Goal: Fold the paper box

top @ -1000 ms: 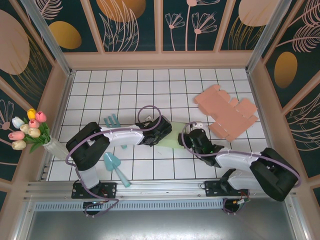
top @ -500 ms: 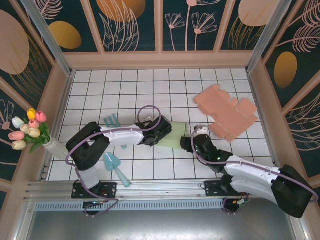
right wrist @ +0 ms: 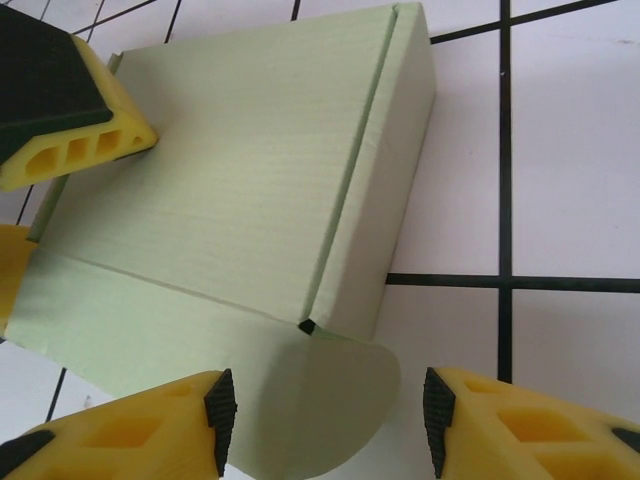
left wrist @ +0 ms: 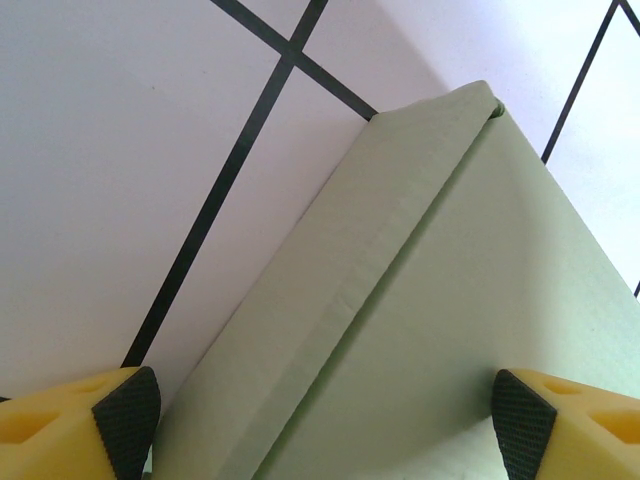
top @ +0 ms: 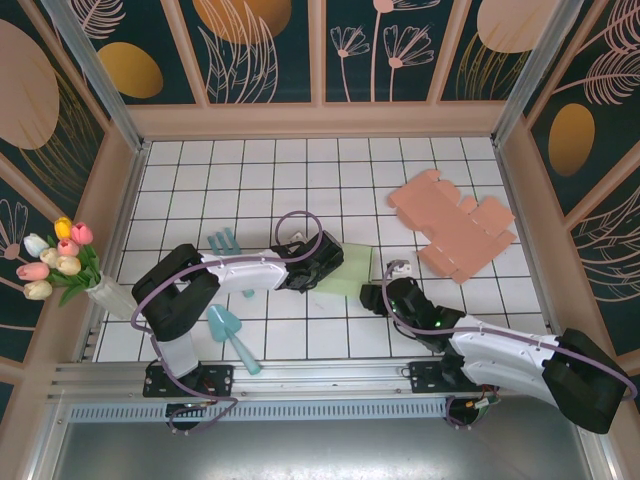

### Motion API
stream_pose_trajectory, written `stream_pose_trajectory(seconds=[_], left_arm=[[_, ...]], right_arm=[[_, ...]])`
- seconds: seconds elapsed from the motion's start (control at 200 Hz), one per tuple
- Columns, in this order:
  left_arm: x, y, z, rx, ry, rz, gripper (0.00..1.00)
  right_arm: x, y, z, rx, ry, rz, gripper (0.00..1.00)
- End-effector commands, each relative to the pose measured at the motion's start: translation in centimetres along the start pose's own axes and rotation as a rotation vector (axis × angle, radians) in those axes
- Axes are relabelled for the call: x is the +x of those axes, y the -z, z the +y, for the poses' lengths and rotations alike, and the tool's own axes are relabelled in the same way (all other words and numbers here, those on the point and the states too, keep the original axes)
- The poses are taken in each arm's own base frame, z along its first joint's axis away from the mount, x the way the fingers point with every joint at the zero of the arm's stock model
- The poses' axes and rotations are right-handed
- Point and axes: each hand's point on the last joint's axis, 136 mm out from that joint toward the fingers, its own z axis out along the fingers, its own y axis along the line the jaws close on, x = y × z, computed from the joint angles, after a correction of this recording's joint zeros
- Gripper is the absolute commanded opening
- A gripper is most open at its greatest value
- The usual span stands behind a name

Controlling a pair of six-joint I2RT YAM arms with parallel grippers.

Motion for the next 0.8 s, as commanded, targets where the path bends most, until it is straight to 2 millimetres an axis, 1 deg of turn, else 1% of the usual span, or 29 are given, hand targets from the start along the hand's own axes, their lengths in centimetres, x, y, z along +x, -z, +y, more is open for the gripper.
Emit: stream_pose_trajectory(seconds=[0.0,0.16,0.385,0.571,0.666,0.791], left_arm=[[0.4,-1.3,4.3,-0.140,-0.005,0.011,0.87],[0.2,-1.2,4.4,-0.147,-0.008,0.004,0.87],[0.2,-1.2,4.5,-0.150,-0.005,0.003,0.87],[0.1,-1.3,4.6,-0.153,-0.004,-0.002,0.87],[0.1,-1.4,4.7,-0.155,-0.004,0.000,0.87],[0.1,-1.4,4.6,-0.154,-0.006,-0.001,0.87]], right_arm=[[0.0,0.1,1.1,-0.057,-0.024,-0.003,0.53],[0.2,0.1,1.4,-0.071,-0.025,0.006,0.51],[0.5,-0.2,1.6,-0.076,-0.018,0.025,0.51],[0.8,-0.6,2.6,-0.116,-0.015,0.043,0.51],[0.9,-0.6,3.0,-0.136,-0.013,0.046,0.47],[0.8,-0.6,3.0,-0.131,-0.007,0.042,0.42]])
